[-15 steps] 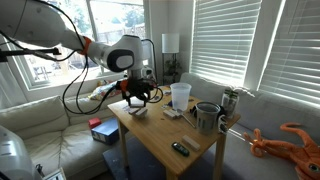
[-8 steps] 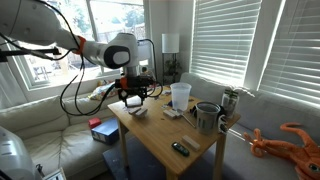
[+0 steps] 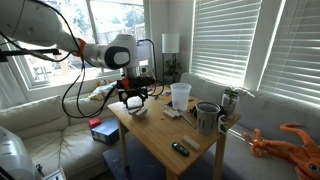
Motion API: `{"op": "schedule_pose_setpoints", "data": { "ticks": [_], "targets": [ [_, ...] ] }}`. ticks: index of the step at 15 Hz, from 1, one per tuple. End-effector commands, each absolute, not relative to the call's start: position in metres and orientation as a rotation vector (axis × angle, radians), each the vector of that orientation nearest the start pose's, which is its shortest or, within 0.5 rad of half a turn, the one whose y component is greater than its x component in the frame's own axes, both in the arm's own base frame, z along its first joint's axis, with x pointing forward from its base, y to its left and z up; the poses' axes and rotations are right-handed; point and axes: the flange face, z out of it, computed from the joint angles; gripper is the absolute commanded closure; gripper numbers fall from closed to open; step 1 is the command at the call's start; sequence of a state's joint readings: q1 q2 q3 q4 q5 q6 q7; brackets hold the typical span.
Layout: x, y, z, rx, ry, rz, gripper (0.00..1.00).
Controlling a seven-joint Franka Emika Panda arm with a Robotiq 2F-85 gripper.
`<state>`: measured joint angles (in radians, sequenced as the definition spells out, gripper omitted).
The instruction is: Stack up the wooden chips on the left
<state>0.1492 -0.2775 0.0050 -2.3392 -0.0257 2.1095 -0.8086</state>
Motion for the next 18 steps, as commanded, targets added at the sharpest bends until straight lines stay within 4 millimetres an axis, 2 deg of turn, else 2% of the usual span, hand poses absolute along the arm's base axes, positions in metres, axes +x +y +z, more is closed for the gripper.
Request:
{"op": "schedule_pose_setpoints", "data": {
  "ticks": [1,13,18],
  "targets": [
    [0.46,0.077,0.445,-2.747,-1.715,-0.01,0.4],
    [0.46,0.098,0.443,-2.471,-2.169,-0.022,0.4],
    [0.464,0.105,0.435,-2.386,-2.214,-0.001,0.4]
  ]
}}
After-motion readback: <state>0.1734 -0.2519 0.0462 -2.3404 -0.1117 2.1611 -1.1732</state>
